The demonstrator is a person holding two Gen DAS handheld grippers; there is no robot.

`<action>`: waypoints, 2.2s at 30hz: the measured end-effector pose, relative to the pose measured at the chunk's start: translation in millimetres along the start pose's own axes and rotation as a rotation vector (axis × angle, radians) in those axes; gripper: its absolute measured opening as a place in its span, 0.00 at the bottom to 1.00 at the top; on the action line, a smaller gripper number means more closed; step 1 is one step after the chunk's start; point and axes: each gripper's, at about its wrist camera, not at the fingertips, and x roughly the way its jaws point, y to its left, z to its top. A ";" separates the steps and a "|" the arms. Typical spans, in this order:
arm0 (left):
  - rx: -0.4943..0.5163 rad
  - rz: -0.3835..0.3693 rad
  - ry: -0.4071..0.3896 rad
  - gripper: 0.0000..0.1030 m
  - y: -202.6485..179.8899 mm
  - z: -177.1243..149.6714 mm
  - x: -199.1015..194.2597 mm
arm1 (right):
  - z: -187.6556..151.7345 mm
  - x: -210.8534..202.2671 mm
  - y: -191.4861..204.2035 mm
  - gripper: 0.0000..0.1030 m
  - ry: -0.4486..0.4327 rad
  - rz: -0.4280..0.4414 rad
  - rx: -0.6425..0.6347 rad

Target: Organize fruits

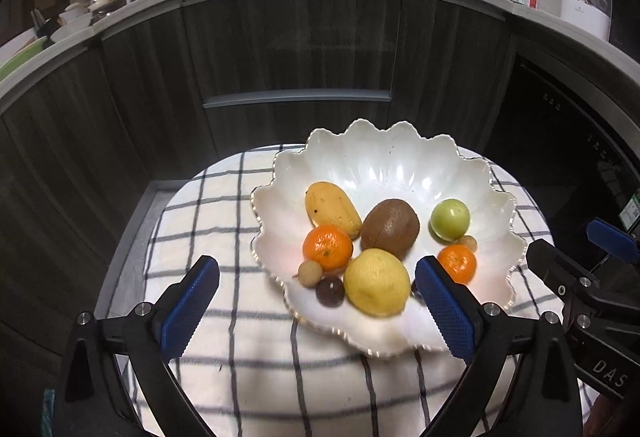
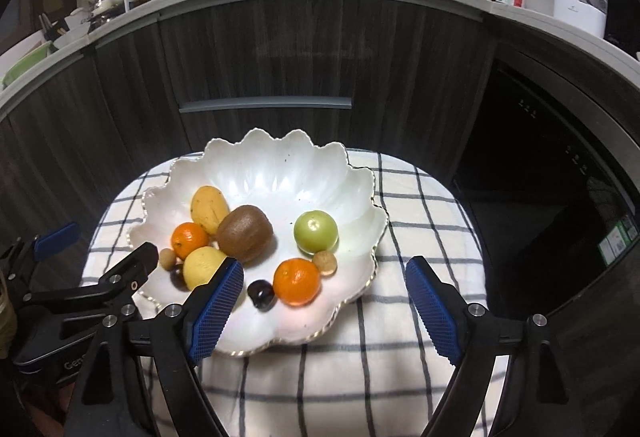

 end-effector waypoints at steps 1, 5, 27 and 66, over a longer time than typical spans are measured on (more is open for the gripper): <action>-0.001 0.005 -0.005 0.98 0.3 -1.2 -6.3 | -1.6 -5.6 -0.1 0.82 -0.006 -0.004 0.000; -0.009 0.033 -0.033 1.00 2.5 -6.4 -33.0 | -6.7 -30.8 -0.2 0.82 -0.039 -0.024 0.002; -0.061 0.089 -0.117 1.00 7.1 -64.9 -150.6 | -58.6 -137.6 -9.2 0.86 -0.135 -0.039 0.033; -0.015 0.128 -0.204 1.00 -2.2 -181.3 -213.7 | -179.3 -202.3 -8.4 0.88 -0.228 -0.044 0.027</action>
